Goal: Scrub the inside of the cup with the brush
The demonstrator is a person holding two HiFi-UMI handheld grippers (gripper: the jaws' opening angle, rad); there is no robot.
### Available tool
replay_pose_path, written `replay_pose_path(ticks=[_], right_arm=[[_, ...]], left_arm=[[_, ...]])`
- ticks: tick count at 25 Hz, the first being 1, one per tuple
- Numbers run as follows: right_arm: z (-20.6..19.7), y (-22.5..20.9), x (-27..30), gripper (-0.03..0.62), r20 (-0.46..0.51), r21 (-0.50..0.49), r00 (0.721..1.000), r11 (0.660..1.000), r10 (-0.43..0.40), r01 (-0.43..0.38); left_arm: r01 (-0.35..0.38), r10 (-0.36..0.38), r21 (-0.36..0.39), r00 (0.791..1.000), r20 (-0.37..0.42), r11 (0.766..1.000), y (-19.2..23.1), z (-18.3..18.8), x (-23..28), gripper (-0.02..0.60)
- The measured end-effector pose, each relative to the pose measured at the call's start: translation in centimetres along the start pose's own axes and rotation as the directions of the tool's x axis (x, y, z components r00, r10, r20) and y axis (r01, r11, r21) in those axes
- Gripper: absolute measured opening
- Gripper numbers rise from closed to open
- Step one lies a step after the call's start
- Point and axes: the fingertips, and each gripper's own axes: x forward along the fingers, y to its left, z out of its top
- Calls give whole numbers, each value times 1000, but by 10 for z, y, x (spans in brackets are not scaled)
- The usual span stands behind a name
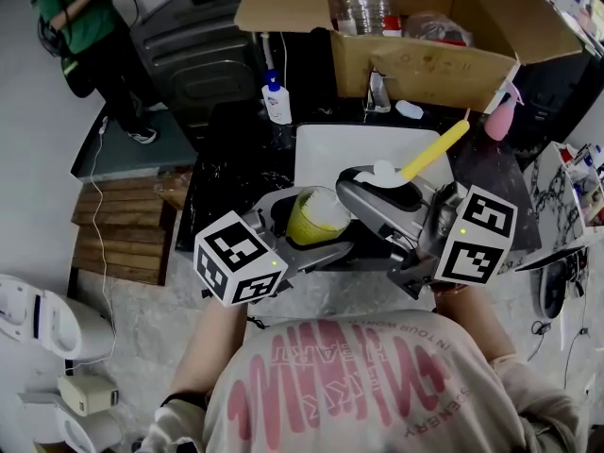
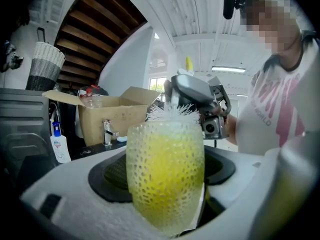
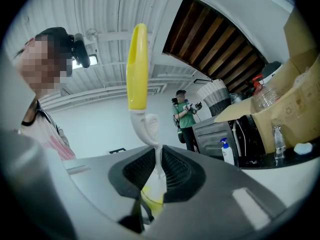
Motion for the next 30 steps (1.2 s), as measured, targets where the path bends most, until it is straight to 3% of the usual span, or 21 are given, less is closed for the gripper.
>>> replay_pose_path(ticks=[20, 30], right_arm=[[-1, -8, -10, 51, 30, 33, 999, 999, -21, 20], [-1, -12, -2, 52, 69, 74, 997, 997, -18, 13]], left_arm=[[-70, 78, -78, 991, 108, 995, 16, 14, -9, 385], [44, -12, -119, 968, 253, 992, 16, 24, -28, 385]])
